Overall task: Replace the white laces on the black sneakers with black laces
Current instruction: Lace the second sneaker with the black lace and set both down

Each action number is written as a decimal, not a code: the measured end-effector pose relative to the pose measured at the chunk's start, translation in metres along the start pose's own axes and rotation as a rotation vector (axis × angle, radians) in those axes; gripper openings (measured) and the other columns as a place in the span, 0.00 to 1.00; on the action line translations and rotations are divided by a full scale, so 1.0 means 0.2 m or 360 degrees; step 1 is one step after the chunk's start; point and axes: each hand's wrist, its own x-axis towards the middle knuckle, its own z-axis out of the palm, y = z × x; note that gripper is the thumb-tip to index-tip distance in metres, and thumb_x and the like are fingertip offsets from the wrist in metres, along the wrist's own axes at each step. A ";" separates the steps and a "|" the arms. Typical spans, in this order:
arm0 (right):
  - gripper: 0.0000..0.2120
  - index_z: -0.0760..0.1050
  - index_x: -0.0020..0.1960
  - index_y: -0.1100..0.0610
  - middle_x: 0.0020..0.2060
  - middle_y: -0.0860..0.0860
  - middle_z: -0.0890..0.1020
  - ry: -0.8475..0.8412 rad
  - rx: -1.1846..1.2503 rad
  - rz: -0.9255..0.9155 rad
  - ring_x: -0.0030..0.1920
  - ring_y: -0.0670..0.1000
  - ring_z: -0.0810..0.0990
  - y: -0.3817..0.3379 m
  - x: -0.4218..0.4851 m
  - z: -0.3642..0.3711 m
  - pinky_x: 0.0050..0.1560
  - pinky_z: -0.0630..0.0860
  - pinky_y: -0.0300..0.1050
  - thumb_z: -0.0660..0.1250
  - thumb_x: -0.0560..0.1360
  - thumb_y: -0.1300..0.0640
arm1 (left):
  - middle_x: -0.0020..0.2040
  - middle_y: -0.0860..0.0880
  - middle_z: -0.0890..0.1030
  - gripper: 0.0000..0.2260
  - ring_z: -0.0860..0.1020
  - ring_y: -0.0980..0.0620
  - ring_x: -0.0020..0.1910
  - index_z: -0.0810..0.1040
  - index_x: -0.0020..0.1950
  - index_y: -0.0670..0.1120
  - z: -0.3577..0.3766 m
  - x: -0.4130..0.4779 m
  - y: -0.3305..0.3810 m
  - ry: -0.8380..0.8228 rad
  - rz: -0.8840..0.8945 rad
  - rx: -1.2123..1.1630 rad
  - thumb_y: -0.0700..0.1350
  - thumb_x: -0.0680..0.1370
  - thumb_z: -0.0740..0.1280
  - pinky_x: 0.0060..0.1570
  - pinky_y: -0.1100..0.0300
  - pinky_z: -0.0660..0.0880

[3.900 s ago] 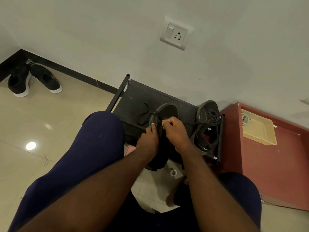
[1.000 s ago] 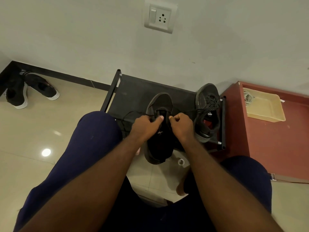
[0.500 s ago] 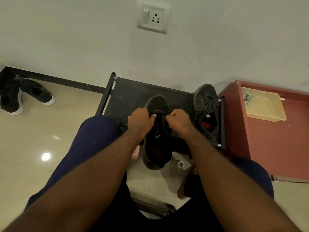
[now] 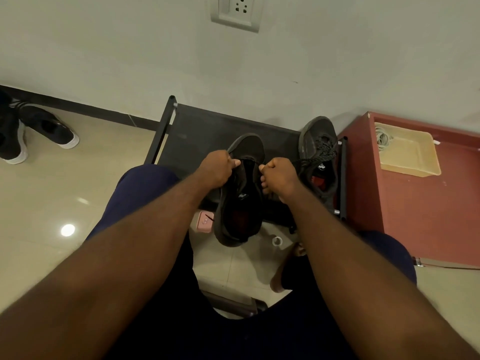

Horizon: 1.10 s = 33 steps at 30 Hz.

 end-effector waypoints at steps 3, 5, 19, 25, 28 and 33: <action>0.15 0.70 0.36 0.57 0.31 0.53 0.77 0.0021 0.0019 0.0005 0.25 0.45 0.71 -0.01 0.01 -0.01 0.24 0.66 0.37 0.66 0.81 0.60 | 0.42 0.43 0.79 0.11 0.78 0.46 0.42 0.77 0.46 0.40 -0.03 0.04 -0.02 -0.0058 -0.0010 -0.0101 0.47 0.82 0.64 0.43 0.53 0.75; 0.16 0.71 0.34 0.57 0.31 0.52 0.77 0.0051 -0.0112 -0.0066 0.29 0.47 0.72 -0.02 0.02 0.00 0.29 0.67 0.38 0.66 0.80 0.60 | 0.37 0.45 0.79 0.11 0.78 0.49 0.38 0.77 0.42 0.40 -0.03 0.05 -0.02 -0.0143 -0.0035 -0.0209 0.43 0.82 0.64 0.39 0.56 0.76; 0.08 0.75 0.40 0.58 0.40 0.55 0.80 0.0056 -0.0531 -0.0171 0.44 0.57 0.78 -0.03 0.03 0.03 0.46 0.76 0.48 0.62 0.78 0.61 | 0.35 0.45 0.79 0.08 0.77 0.52 0.33 0.79 0.43 0.38 -0.02 0.04 -0.04 -0.0005 -0.0003 -0.0370 0.39 0.80 0.64 0.40 0.56 0.76; 0.17 0.70 0.33 0.56 0.25 0.51 0.72 -0.0096 -0.0006 -0.0032 0.25 0.51 0.70 -0.05 -0.02 -0.07 0.28 0.69 0.41 0.68 0.79 0.54 | 0.50 0.45 0.81 0.13 0.79 0.53 0.48 0.76 0.62 0.42 -0.10 0.00 0.00 0.0323 -0.0027 -0.0882 0.36 0.78 0.67 0.42 0.68 0.74; 0.12 0.76 0.41 0.59 0.26 0.50 0.70 -0.0147 0.0743 -0.0009 0.24 0.47 0.68 -0.16 -0.05 -0.17 0.28 0.67 0.40 0.67 0.80 0.54 | 0.58 0.46 0.77 0.19 0.76 0.54 0.53 0.72 0.69 0.43 -0.17 -0.02 0.01 0.0440 -0.0057 -0.1032 0.38 0.78 0.67 0.45 0.70 0.71; 0.06 0.77 0.49 0.59 0.32 0.50 0.79 -0.0143 0.1098 -0.0180 0.27 0.45 0.72 -0.29 -0.08 -0.25 0.31 0.70 0.40 0.62 0.82 0.62 | 0.75 0.42 0.63 0.43 0.70 0.43 0.68 0.57 0.79 0.47 -0.08 -0.15 0.04 -0.0270 0.0086 -0.0172 0.56 0.71 0.75 0.65 0.51 0.71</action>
